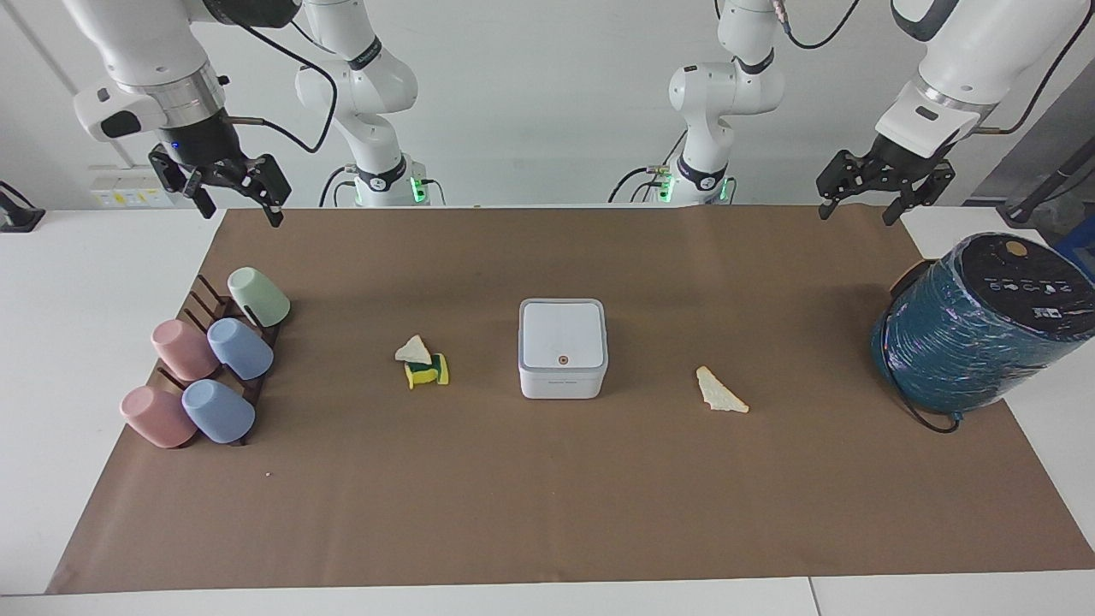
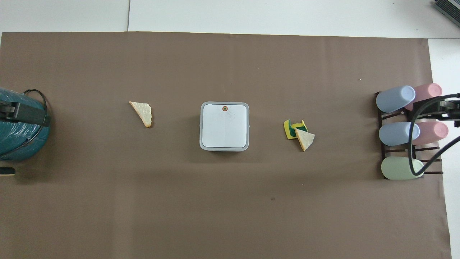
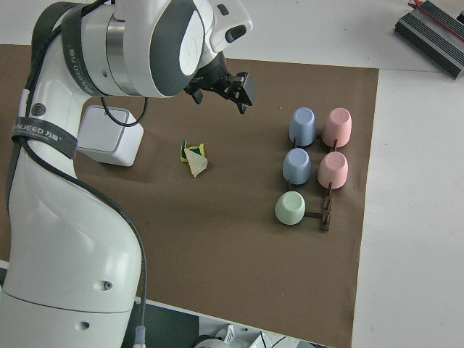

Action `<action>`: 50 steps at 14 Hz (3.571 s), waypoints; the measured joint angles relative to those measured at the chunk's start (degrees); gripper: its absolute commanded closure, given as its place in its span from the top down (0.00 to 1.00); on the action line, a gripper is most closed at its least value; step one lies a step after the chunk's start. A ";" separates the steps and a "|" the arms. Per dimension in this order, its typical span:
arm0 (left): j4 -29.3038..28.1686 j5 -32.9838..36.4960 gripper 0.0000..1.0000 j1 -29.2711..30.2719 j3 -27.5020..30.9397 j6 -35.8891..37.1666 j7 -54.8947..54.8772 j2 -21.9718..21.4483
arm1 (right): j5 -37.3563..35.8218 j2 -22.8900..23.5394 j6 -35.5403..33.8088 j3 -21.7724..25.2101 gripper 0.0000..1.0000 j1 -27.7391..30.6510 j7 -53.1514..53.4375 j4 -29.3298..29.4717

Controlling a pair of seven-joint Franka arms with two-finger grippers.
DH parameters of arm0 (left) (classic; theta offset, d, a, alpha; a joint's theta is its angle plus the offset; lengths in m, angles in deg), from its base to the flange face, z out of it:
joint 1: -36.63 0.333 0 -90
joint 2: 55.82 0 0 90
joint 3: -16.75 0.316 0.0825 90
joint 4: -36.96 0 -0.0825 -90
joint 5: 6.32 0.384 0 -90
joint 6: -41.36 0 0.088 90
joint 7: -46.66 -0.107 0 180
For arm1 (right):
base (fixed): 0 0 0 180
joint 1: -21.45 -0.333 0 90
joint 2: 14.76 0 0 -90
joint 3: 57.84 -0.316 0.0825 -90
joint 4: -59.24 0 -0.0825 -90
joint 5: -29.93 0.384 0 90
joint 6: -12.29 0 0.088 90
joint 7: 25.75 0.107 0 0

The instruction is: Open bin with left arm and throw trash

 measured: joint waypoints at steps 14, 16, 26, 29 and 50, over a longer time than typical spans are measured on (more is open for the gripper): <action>-11.28 0.15 0.32 -5.52 -1.78 -18.84 2.76 -2.92 | 0.00 -0.21 2.09 -0.06 1.00 -0.01 -1.67 -2.17; -16.67 0.15 0.07 -9.99 -2.03 -25.50 3.45 -4.51 | 0.01 -0.17 5.31 -0.08 1.00 -0.01 -1.67 -4.05; -21.59 0.16 0.00 -25.29 -2.25 -49.20 12.55 5.59 | 0.71 7.82 27.13 -0.30 1.00 -10.93 11.42 -17.46; -20.65 0.16 0.00 -28.16 -2.24 -54.53 15.18 9.10 | 0.71 10.45 34.37 -0.37 1.00 -13.72 11.64 -20.33; -14.33 0.16 0.00 -32.33 -0.89 -41.60 18.82 11.85 | 0.70 13.87 55.67 -0.14 0.04 -14.94 3.81 -37.41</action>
